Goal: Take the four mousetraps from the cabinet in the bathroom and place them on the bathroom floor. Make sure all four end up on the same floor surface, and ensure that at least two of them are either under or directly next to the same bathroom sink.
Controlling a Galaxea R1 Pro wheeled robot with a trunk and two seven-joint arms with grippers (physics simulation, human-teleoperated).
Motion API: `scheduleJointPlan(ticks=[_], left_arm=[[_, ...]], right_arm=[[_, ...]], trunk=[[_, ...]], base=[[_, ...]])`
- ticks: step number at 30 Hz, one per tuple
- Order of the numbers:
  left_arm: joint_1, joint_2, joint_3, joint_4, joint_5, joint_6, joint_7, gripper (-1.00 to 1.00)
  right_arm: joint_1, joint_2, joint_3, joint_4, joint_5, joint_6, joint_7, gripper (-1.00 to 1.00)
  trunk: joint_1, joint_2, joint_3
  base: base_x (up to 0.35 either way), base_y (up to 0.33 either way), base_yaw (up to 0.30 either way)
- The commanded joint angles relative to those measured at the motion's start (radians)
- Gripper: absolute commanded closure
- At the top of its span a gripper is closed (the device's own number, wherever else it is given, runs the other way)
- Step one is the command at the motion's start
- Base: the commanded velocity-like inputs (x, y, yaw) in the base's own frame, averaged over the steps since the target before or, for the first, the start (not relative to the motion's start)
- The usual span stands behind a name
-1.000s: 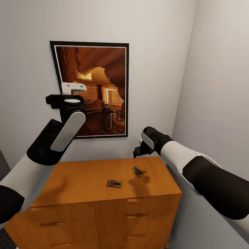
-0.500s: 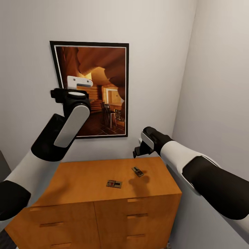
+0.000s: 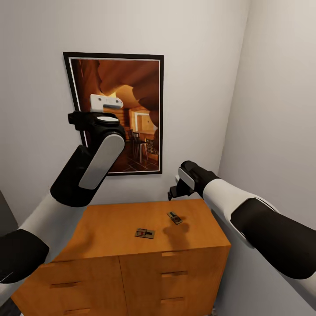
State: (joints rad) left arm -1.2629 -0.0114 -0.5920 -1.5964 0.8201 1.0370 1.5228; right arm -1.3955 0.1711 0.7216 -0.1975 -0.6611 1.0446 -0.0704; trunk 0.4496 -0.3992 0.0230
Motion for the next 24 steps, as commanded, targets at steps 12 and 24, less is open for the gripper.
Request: scheduleJointPlan(ticks=[12,24], left_arm=[[0.001,-0.023,0.000,-0.001,-0.001,0.010,0.028,-1.00],[-0.018,0.046,0.002,0.000,0.021,0.010,-0.127,-1.00]], right_arm=[[0.000,0.000,0.006,0.003,-0.011,0.003,-0.006,-1.00],[0.000,-0.001,0.007,0.004,-0.011,0.003,-0.006,-1.00]], trunk=[[0.000,-0.001,-0.001],[0.000,-0.001,-0.001]], base=[[0.000,0.000,0.000],[0.000,0.000,0.000]])
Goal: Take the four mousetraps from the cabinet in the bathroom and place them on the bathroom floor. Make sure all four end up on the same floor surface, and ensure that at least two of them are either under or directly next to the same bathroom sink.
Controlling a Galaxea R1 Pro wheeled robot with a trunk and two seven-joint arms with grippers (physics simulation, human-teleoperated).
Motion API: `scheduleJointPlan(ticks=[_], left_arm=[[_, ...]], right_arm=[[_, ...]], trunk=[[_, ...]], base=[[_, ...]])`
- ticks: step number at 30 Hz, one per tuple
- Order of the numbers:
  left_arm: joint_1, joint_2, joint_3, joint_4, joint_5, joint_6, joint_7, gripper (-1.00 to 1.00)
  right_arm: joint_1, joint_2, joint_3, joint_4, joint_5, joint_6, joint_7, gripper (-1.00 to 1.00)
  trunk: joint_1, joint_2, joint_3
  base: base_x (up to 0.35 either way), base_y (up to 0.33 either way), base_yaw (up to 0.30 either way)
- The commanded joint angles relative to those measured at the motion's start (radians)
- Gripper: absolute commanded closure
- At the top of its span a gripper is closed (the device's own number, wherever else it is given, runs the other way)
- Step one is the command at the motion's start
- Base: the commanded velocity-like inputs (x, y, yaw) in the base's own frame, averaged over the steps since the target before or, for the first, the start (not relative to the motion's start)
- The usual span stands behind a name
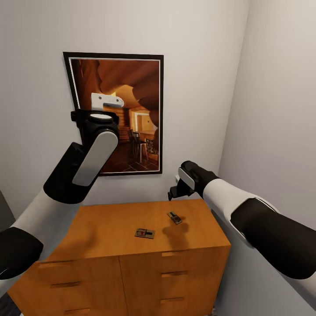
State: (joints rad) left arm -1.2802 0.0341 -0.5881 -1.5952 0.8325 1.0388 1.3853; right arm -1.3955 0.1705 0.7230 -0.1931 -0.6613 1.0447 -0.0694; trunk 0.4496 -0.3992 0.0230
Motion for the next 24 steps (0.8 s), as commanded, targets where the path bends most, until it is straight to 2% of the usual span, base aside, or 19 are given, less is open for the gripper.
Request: scheduleJointPlan(ticks=[1,4,5,6,9,10,12,15,16,18,20,21,22,24], left_arm=[[-0.011,0.022,-0.002,-0.001,0.010,0.008,-0.024,-1.00],[-0.050,0.094,-0.001,0.000,0.018,0.008,-0.128,-1.00],[-0.050,0.094,-0.001,0.000,0.018,0.008,-0.128,-1.00],[-0.062,0.121,-0.001,0.000,0.025,0.008,-0.161,-1.00],[-0.092,0.208,0.000,0.000,0.082,0.008,-0.245,-1.00],[-0.092,0.208,0.000,0.000,0.082,0.008,-0.245,-1.00],[-0.108,0.267,0.000,0.000,0.153,0.008,-0.282,-1.00],[-0.139,0.352,0.000,0.000,0.301,0.008,-0.314,-1.00],[-0.139,0.352,0.000,0.000,0.301,0.008,-0.314,-1.00],[-0.160,0.406,0.000,0.000,0.416,0.008,-0.324,-1.00],[-0.174,0.456,0.000,0.000,0.511,0.008,-0.328,-1.00],[-0.179,0.481,0.001,0.000,0.545,0.008,-0.329,-1.00],[-0.179,0.481,0.001,0.000,0.545,0.008,-0.329,-1.00],[-0.186,0.527,0.002,0.000,0.594,0.008,-0.330,-1.00]], right_arm=[[0.000,0.000,0.006,-0.001,-0.011,0.003,-0.007,-1.00],[0.000,0.000,0.006,0.000,-0.011,0.003,-0.007,-1.00],[0.000,0.000,0.006,0.000,-0.011,0.003,-0.007,-1.00],[0.000,0.000,0.006,0.000,-0.011,0.003,-0.007,-1.00],[0.000,0.000,0.006,-0.001,-0.011,0.003,-0.007,-1.00],[0.000,0.000,0.006,-0.001,-0.011,0.003,-0.007,-1.00],[0.000,0.001,0.006,-0.001,-0.011,0.003,-0.007,-1.00],[0.000,0.001,0.006,-0.002,-0.011,0.003,-0.007,-1.00],[0.000,0.001,0.006,-0.002,-0.011,0.003,-0.007,-1.00],[0.000,0.001,0.006,-0.002,-0.011,0.003,-0.007,-1.00],[0.000,0.001,0.006,-0.001,-0.011,0.003,-0.007,-1.00],[0.000,0.001,0.006,-0.001,-0.011,0.003,-0.007,-1.00],[0.000,0.001,0.006,-0.001,-0.011,0.003,-0.007,-1.00],[0.000,0.001,0.006,-0.001,-0.011,0.003,-0.007,-1.00]], trunk=[[0.000,-0.001,-0.001],[0.000,-0.001,-0.001],[0.000,-0.001,-0.001],[0.000,-0.001,-0.001],[0.000,-0.001,-0.001],[0.000,-0.001,-0.001],[0.000,-0.001,-0.001],[0.000,-0.001,-0.001],[0.000,-0.001,-0.001],[0.000,-0.001,-0.001],[0.000,-0.001,-0.001],[0.000,-0.001,-0.001],[0.000,-0.001,-0.001],[0.000,-0.001,-0.001]], base=[[0.000,0.000,0.000],[0.000,0.000,0.000],[0.000,0.000,0.000],[0.000,0.000,0.000],[0.000,0.000,0.000],[0.000,0.000,0.000],[0.000,0.000,0.000],[0.004,0.000,0.000],[0.009,0.000,0.000],[0.010,0.000,0.000],[0.007,0.000,0.000],[0.005,0.000,0.000],[0.005,0.000,0.000],[0.003,0.000,0.000]])
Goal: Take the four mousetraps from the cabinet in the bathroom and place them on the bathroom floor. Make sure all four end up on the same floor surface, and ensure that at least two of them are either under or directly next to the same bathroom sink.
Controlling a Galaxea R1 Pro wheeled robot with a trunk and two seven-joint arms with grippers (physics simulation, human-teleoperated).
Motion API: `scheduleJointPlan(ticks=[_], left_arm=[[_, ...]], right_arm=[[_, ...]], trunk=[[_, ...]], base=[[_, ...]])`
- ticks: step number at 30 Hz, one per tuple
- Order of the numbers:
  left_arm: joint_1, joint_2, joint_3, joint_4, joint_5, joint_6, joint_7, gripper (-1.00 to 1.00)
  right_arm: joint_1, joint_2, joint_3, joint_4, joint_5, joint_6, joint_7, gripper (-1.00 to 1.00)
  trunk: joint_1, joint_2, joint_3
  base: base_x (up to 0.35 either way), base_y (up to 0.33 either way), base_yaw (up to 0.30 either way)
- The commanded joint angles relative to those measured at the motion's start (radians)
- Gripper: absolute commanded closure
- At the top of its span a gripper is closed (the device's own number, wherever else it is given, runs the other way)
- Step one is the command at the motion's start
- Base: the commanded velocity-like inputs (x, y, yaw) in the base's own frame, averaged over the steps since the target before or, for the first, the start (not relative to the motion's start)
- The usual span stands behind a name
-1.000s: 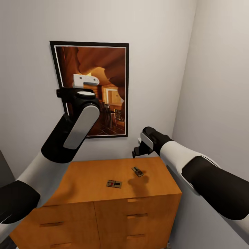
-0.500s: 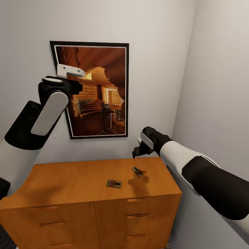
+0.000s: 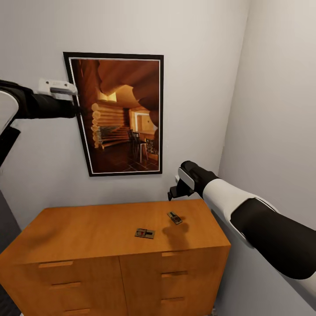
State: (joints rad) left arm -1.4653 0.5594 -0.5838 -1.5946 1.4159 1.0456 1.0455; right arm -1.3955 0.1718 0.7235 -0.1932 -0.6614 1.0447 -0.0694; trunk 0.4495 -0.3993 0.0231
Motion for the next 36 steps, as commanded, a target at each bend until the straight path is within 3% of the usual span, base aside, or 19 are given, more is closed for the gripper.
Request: scheduleJointPlan(ticks=[1,3,9,18,36], left_arm=[[-0.004,0.022,-0.002,-0.001,0.029,0.002,0.009,-1.00],[-0.008,0.053,0.000,-0.001,0.055,0.002,0.008,-1.00],[-0.014,0.094,0.005,-0.001,0.087,0.002,0.005,-1.00],[-0.018,0.109,0.007,-0.001,0.099,0.002,0.005,-1.00],[-0.027,0.106,0.007,-0.001,0.100,0.002,0.030,-1.00]], right_arm=[[0.000,0.000,0.005,-0.001,-0.011,0.002,-0.007,-1.00],[0.000,0.000,0.006,-0.001,-0.011,0.002,-0.007,-1.00],[0.000,0.001,0.005,-0.003,-0.011,0.002,-0.007,-1.00],[0.000,0.001,0.005,-0.004,-0.011,0.002,-0.006,-1.00],[0.000,0.003,0.005,-0.008,-0.011,0.002,-0.006,-1.00]], trunk=[[0.000,-0.001,-0.001],[0.000,-0.001,-0.001],[0.000,-0.001,-0.001],[0.000,-0.001,-0.001],[0.000,-0.001,-0.001]], base=[[0.002,0.000,0.000],[0.002,0.000,0.000],[0.000,0.000,0.000],[0.000,0.000,0.000],[0.000,0.000,0.000]])
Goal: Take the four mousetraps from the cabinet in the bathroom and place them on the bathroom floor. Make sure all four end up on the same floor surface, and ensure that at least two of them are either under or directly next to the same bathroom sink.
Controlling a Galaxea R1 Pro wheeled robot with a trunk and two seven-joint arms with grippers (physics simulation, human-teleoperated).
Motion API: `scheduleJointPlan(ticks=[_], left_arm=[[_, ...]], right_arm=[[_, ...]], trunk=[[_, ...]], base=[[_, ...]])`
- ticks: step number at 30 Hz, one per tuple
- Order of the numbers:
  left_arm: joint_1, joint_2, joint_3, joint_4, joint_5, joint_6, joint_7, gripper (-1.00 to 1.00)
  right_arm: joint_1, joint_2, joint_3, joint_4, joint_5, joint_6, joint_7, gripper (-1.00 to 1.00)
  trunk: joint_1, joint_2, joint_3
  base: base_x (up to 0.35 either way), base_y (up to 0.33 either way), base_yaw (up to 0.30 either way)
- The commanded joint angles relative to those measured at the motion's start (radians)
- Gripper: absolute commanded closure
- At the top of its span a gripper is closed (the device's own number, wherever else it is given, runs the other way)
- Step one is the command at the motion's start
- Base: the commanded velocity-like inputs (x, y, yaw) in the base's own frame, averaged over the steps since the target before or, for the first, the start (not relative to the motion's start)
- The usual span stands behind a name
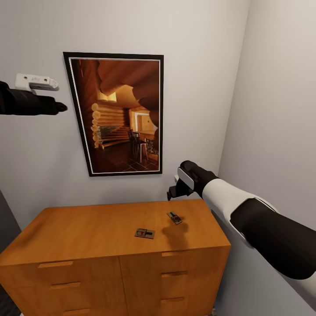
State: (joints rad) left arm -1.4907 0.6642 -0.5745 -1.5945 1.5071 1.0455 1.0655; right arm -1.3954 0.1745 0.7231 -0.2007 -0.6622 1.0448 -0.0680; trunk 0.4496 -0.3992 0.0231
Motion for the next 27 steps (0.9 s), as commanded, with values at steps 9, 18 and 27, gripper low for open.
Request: scheduleJointPlan(ticks=[9,18,27], left_arm=[[-0.003,-0.003,-0.003,-0.001,0.008,0.002,0.055,-1.00],[-0.003,0.000,-0.004,-0.001,0.007,0.002,0.065,-1.00],[-0.005,0.006,-0.005,-0.001,0.006,0.002,0.067,-1.00]], right_arm=[[-0.001,0.000,0.006,-0.003,-0.011,0.002,-0.007,-1.00],[-0.001,0.000,0.007,-0.002,-0.011,0.002,-0.007,-1.00],[-0.001,0.000,0.008,0.001,-0.011,0.002,-0.007,-1.00]], trunk=[[0.000,-0.001,-0.001],[0.000,-0.001,-0.001],[0.000,-0.001,-0.001]], base=[[0.000,0.000,0.000],[0.000,0.000,0.000],[0.000,0.000,0.000]])
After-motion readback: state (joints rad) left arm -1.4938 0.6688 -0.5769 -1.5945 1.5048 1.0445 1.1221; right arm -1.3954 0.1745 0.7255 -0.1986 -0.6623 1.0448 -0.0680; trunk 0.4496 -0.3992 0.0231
